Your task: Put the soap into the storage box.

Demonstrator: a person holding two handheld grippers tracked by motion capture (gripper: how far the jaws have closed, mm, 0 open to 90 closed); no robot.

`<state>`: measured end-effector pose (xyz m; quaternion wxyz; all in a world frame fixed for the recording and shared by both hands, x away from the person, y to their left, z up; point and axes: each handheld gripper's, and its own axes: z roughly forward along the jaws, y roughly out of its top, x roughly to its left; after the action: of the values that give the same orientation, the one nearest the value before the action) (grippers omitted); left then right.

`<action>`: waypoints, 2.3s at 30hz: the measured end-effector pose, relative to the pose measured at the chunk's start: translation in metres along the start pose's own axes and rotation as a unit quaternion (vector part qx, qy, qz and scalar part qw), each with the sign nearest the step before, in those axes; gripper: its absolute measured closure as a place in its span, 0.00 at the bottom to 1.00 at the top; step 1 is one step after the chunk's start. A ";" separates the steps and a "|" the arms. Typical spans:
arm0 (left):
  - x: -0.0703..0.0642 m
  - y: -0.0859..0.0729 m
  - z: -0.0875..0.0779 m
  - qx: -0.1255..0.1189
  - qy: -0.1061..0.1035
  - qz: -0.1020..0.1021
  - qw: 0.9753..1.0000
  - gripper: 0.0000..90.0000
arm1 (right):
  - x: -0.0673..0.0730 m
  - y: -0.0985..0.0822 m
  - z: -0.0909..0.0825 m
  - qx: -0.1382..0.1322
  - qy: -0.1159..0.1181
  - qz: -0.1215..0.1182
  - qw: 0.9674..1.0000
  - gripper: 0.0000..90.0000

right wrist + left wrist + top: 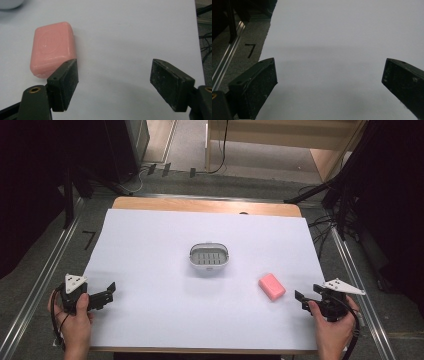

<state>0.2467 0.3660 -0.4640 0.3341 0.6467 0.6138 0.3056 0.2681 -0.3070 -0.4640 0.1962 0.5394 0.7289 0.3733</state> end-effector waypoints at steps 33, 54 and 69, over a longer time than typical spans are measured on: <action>-0.002 0.000 0.000 0.002 0.005 0.011 1.000 0.00 | 0.042 0.035 0.024 0.132 0.064 -0.091 0.985 0.22; -0.001 0.000 0.001 0.004 0.003 0.006 1.000 0.00 | 0.071 0.052 0.056 0.154 0.071 -0.087 0.982 0.18; -0.001 0.000 0.002 0.007 0.003 0.004 1.000 0.00 | 0.075 0.056 0.068 0.176 0.061 -0.085 0.979 0.28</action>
<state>0.2482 0.3648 -0.4645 0.3270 0.6506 0.6142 0.3043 0.3257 -0.2068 -0.4567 0.0848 0.4781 0.8366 0.2534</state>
